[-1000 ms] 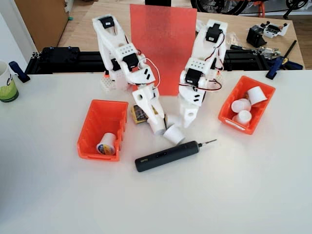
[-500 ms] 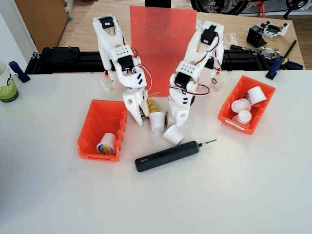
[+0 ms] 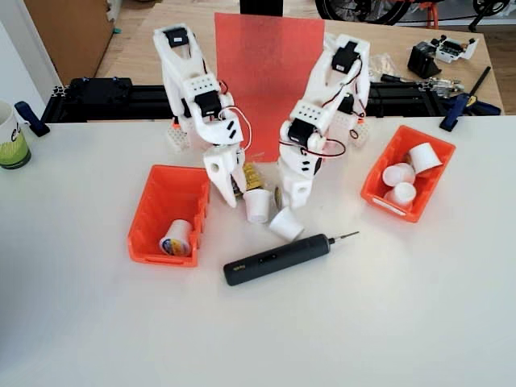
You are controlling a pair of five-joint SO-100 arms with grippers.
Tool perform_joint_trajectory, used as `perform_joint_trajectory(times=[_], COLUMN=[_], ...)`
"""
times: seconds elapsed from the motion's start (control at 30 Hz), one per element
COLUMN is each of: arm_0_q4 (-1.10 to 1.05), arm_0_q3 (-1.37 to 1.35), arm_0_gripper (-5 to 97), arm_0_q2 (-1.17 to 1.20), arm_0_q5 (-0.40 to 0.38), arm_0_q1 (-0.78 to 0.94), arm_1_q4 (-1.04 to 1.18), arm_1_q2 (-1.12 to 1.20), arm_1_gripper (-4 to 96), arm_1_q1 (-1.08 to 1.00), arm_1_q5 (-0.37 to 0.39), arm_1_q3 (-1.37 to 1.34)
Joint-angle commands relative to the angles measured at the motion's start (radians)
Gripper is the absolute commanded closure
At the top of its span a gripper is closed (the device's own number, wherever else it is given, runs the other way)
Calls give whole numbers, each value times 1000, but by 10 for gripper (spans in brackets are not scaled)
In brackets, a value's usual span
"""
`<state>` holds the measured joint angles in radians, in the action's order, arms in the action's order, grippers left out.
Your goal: Sort the coffee pods, blue into left, red into right
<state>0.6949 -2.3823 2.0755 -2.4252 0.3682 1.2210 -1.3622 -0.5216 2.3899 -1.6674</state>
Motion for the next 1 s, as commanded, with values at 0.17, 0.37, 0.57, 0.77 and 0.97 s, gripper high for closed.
perform_joint_trajectory(times=[0.17, 0.37, 0.57, 0.77, 0.97], arm_0_q4=[9, 9, 9, 252, 647], arm_0_q3=[46, 41, 44, 71, 74], arm_0_gripper=[696, 696, 697, 694, 691], arm_0_q2=[3, 2, -2, 71, 331], arm_0_q5=[11, 11, 6, -5, 58], arm_0_q1=[-5, -5, -3, -8, 83], arm_1_q4=[143, 71, -158, -411, -684], arm_1_q2=[-270, -440, -518, -511, -465], arm_1_gripper=[810, 806, 794, 792, 790], arm_1_q1=[5, -11, -91, -118, -152], arm_1_q5=[-147, -414, -746, -848, -934], arm_1_q3=[110, 115, 106, 28, -28])
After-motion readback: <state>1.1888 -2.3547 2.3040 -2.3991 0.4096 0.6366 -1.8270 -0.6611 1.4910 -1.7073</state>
